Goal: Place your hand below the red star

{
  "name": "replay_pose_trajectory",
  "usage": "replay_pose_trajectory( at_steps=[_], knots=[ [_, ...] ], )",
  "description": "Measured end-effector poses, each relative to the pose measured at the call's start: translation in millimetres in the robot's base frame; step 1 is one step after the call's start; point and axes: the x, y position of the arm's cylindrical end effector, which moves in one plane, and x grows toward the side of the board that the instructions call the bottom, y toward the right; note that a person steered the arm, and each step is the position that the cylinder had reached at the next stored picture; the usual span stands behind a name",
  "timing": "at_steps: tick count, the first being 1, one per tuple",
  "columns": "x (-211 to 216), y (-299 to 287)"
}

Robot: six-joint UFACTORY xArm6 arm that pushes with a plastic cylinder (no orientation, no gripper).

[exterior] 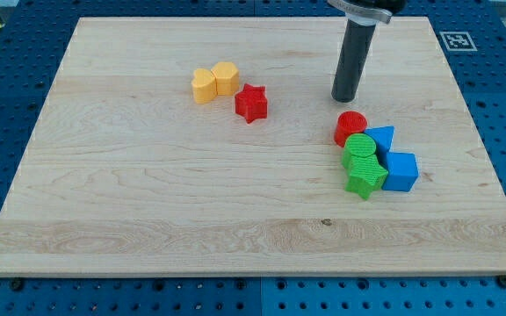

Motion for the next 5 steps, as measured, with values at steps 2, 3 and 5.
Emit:
replay_pose_trajectory(
  at_steps=[2,3,5],
  knots=[
    [-3.7,2.4],
    [-4.2,2.6],
    [-4.2,5.3]
  ],
)
